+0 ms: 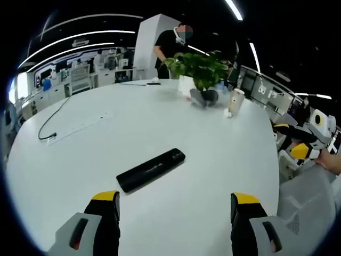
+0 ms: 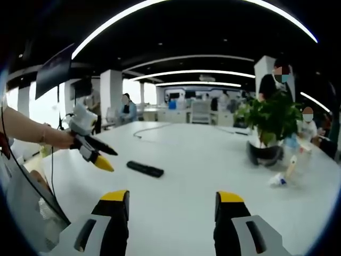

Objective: Press the specified remote control buttons in sequence, fully releasing each button before pressing the next.

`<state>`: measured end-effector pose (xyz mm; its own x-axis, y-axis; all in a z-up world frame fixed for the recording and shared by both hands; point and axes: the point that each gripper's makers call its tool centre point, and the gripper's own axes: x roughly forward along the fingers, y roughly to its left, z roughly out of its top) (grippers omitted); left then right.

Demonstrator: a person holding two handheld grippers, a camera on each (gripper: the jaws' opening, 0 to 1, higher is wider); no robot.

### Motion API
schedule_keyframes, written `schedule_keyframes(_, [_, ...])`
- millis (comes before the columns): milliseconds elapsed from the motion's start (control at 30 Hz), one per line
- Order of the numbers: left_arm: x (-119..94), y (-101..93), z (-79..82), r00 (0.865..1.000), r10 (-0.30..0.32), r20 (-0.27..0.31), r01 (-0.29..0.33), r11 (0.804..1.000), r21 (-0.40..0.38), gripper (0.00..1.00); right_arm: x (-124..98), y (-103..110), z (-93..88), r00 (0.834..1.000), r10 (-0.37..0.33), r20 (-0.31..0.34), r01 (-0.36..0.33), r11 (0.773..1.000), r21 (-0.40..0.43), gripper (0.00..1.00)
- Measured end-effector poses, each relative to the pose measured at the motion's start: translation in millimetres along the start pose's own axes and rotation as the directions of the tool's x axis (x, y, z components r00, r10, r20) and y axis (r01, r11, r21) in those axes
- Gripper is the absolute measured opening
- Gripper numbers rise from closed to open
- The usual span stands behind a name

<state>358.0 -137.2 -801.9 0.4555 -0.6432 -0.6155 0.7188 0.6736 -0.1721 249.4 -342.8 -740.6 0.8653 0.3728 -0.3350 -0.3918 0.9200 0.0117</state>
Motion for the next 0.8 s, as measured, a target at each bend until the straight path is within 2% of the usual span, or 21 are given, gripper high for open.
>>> schedule_keyframes(433, [6.0,1.5,-3.3,1.0,-0.003,-0.013,0.003,1.0,0.002,0.88,0.2,0.4,-1.1,1.0,0.0,-0.006,0.0,1.0,0.003,0.63])
schedule_keyframes(800, [1.7,8.4,-1.6,1.0,0.01,-0.001,-0.01,1.0,-0.009,0.88,1.8,2.9,-3.3,1.0,0.015,-0.018,-0.015,1.0,-0.005,0.63])
